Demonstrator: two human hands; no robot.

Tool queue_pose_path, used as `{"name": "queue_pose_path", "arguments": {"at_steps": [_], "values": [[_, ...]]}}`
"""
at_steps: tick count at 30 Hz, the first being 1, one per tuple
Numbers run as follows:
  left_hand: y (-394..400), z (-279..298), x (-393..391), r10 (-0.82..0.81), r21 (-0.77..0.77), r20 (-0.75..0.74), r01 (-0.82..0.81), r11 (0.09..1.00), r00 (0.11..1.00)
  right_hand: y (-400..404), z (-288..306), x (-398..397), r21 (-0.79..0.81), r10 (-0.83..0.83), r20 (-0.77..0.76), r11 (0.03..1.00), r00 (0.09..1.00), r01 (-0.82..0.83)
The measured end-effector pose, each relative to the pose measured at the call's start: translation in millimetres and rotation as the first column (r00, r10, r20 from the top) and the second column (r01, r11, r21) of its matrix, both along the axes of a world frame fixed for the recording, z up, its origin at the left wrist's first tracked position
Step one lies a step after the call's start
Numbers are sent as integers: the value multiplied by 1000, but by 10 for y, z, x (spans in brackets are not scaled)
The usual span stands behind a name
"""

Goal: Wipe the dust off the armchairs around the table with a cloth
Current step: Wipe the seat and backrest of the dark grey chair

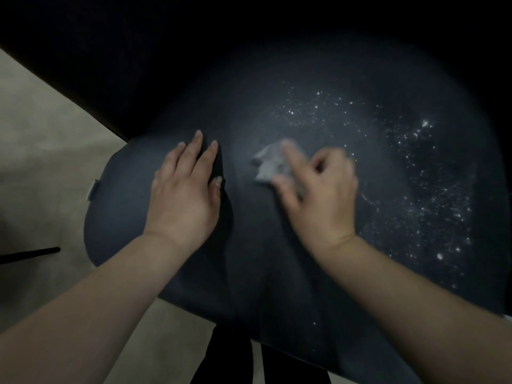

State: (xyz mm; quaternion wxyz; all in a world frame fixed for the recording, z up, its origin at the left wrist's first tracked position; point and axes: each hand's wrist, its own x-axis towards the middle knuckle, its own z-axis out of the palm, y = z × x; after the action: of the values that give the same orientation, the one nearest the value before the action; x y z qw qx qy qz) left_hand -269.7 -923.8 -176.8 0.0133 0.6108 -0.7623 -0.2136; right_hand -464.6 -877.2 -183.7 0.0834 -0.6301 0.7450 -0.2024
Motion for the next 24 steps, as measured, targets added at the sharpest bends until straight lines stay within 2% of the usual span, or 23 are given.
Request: {"name": "queue_pose_path", "arguments": {"at_steps": [2, 3, 6, 9, 10, 14, 16, 18, 20, 24], "values": [[-4, -21, -8, 8, -1, -7, -8, 1000, 1000, 103, 1, 128, 49, 194, -23, 980, 981, -193], [-3, -29, -12, 10, -1, -7, -10, 1000, 1000, 78, -14, 111, 63, 219, -27, 974, 975, -217], [-13, -58, 6, 6, -14, -1, -6, 1000, 1000, -105, -94, -56, 45, 93, -28, 995, 995, -92], [-11, -71, 35, -7, -26, -5, 7, 1000, 1000, -73, -101, -33, 33, -70, 54, 997, 996, 68], [-10, -74, 38, -9, -26, -3, 9, 1000, 1000, 4, -87, 30, 28, -59, 66, 998, 996, 57], [0, -89, 17, 11, -36, -4, -11, 999, 1000, 113, -36, 21, 61, 178, 32, 982, 984, -180], [2, -93, 8, 13, -41, 0, -13, 999, 1000, -111, -58, -111, 48, 127, 11, 991, 992, -128], [5, -105, 10, 11, -43, -4, -11, 999, 1000, -320, -82, -182, 31, 3, 28, 1000, 1000, -4], [11, -108, 16, 10, -37, 2, -10, 999, 1000, -317, -90, -158, 12, -32, 51, 999, 998, 31], [6, -91, -1, 18, -30, 12, -18, 999, 1000, 128, -62, -54, 19, 157, 61, 987, 986, -158]]}}
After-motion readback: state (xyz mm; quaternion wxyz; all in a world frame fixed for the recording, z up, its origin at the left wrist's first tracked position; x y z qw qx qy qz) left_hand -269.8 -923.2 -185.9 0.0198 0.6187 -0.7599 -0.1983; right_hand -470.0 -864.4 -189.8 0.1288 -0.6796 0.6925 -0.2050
